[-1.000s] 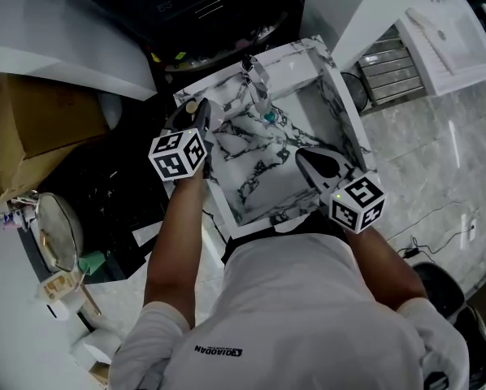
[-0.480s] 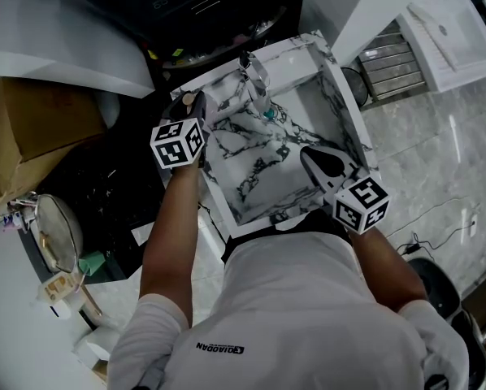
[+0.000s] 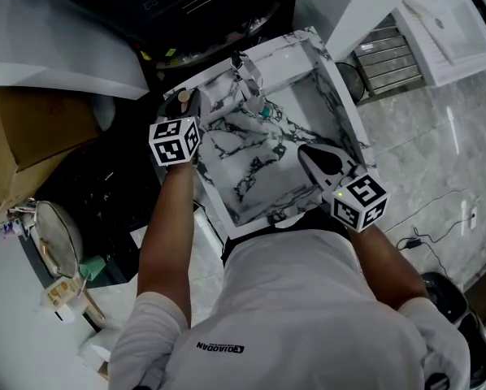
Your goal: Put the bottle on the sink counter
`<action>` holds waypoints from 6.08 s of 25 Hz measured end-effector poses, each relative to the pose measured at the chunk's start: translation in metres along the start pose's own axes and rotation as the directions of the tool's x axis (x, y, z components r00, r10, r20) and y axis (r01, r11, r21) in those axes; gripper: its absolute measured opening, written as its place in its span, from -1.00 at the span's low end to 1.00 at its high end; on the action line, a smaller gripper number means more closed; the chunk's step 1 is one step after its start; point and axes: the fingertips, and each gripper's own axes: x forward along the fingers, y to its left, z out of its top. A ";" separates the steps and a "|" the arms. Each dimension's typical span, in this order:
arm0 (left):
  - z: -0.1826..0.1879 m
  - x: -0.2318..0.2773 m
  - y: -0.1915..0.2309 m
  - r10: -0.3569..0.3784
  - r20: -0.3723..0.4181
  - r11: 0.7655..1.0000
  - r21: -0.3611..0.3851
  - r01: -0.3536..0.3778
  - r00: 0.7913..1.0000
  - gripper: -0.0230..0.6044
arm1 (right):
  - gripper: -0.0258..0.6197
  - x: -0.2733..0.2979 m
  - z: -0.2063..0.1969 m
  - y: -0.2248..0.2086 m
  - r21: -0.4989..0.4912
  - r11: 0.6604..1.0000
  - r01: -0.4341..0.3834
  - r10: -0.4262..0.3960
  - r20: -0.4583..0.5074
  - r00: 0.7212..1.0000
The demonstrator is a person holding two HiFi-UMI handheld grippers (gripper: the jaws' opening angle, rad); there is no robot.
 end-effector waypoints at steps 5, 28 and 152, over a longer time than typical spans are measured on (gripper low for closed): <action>-0.003 0.005 0.001 0.001 -0.009 0.999 0.036 0.000 1.000 -0.50 | -0.79 0.004 0.000 0.000 0.002 1.000 -0.007 0.007 -0.005 1.000; -0.009 0.004 0.003 -0.011 -0.012 1.000 0.028 0.011 1.000 -0.49 | -0.79 0.003 -0.004 0.000 0.007 1.000 -0.002 0.002 -0.005 1.000; 0.060 -0.296 -0.280 -0.059 0.261 0.951 -0.279 0.133 0.964 -0.88 | -0.80 -0.136 0.057 0.091 -0.149 0.933 -0.329 0.344 0.093 0.934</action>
